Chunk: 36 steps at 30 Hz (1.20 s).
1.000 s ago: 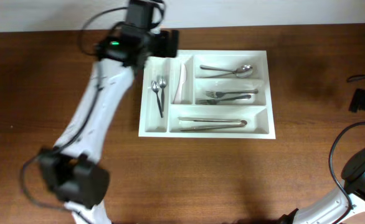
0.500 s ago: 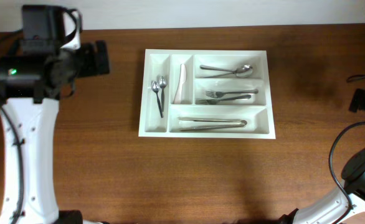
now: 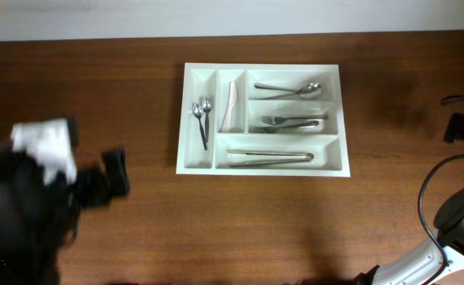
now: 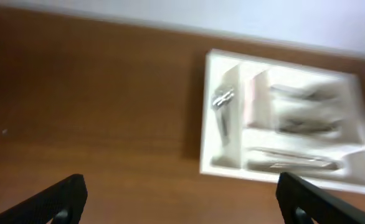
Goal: Pack container
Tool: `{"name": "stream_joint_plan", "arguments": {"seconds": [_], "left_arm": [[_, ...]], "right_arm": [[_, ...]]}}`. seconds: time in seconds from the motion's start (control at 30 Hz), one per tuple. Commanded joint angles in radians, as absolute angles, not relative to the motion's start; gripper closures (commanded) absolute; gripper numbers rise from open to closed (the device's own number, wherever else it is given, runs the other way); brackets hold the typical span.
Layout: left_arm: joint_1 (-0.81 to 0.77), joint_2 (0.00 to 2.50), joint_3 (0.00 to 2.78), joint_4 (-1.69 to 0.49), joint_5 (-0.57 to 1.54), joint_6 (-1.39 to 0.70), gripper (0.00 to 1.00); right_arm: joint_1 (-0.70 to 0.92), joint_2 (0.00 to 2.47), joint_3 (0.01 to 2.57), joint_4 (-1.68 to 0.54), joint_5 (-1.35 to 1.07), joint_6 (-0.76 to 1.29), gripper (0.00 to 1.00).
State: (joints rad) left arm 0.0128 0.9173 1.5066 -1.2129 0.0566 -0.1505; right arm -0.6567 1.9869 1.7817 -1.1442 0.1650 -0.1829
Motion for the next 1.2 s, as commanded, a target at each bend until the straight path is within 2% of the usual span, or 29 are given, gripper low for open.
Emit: {"name": "stream_joint_plan", "arguments": {"seconds": [0.0,0.17,0.3,0.43,0.6,0.73,0.93,1.17], "left_arm": [[0.014,0.706,1.388,-1.171,0.142,-0.191,0.01],[0.014,0.540,1.271,-1.176,0.143,-0.270,0.01],[0.014,0.508,1.189,-1.178,0.147,-0.356,0.01],[0.014,0.509,1.146,-1.199,0.195,-0.355,0.01],[0.014,0.509,1.142,-1.294,0.149,-0.343,0.01],[0.014,0.509,1.122,-1.280,0.145,-0.214,0.01],[0.014,0.509,0.968,-1.096,0.147,0.041,0.01],[0.014,0.509,0.646,-0.667,0.221,0.133,0.01]], "right_arm": [[-0.655,1.985,1.776,-1.143,0.165,-0.174,0.01],[-0.655,1.985,1.776,-1.143,0.165,-0.174,0.01],[-0.655,1.985,1.776,-1.143,0.164,-0.174,0.01],[-0.655,1.985,1.776,-1.143,0.165,-0.174,0.01],[-0.655,1.985,1.776,-1.143,0.165,-0.174,0.01],[-0.655,1.985,1.776,-1.143,0.165,-0.174,0.01],[-0.655,1.985,1.776,-1.143,0.165,-0.174,0.01],[-0.655,1.985,1.776,-1.143,0.165,-0.174,0.01]]}}
